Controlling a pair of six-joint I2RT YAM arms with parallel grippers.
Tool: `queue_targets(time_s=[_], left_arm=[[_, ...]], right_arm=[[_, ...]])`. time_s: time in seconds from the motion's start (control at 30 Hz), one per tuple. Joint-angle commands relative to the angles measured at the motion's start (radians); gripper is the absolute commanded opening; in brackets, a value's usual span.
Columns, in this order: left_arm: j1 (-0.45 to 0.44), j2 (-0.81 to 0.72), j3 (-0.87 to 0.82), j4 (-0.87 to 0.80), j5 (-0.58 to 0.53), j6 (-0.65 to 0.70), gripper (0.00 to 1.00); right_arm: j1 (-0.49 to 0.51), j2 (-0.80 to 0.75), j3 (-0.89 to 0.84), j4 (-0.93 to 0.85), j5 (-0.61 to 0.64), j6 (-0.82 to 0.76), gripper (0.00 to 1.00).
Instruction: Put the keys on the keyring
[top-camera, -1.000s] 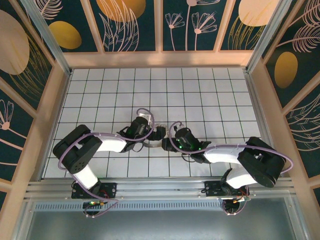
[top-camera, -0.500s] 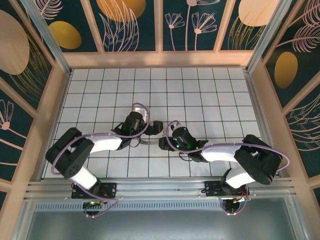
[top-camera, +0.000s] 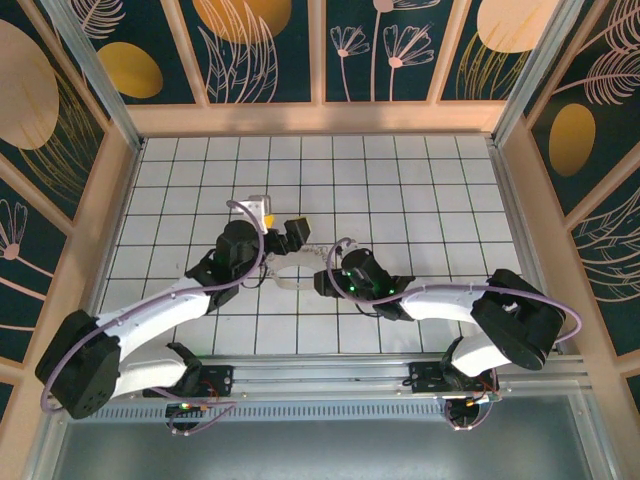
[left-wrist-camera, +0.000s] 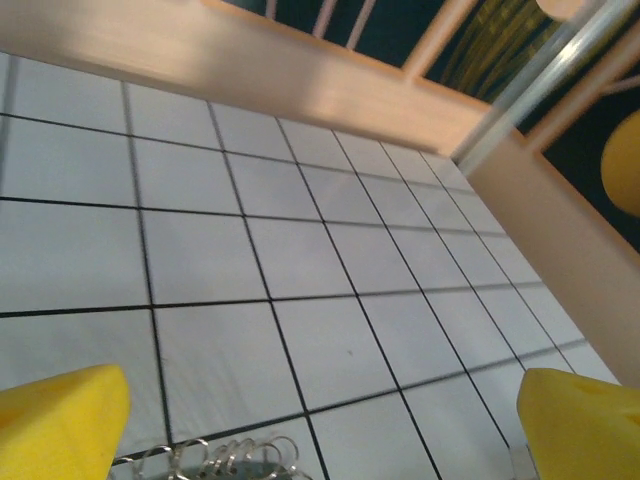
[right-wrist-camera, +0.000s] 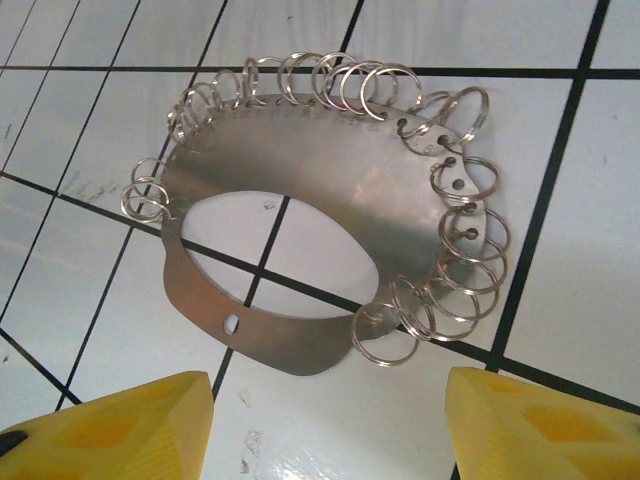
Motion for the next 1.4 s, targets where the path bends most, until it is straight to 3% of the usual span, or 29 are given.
queue_targets(time_s=[0.0,0.4,0.67,1.03,1.37], left_arm=[[0.002,-0.072,-0.049,-0.036,-0.141,-0.05,0.99],[0.002,-0.166,-0.103,-0.07,-0.177,-0.037,0.99],[0.002,-0.164,-0.106,-0.075,-0.165,-0.041,0.99],[0.003,-0.151,-0.108,-0.053,-0.146,-0.042,0.99],[0.002,-0.139,-0.107,-0.051,-0.141,-0.029,0.99]], right_arm=[[0.009,0.011,0.04,0.003,-0.055,-0.038,0.63],[0.011,0.139,0.134,-0.002,-0.099,-0.066,0.62],[0.004,0.193,0.171,-0.043,-0.043,-0.09,0.61],[-0.051,0.187,0.163,-0.072,-0.02,-0.116,0.6],[-0.039,0.116,0.156,-0.114,-0.02,-0.165,0.58]])
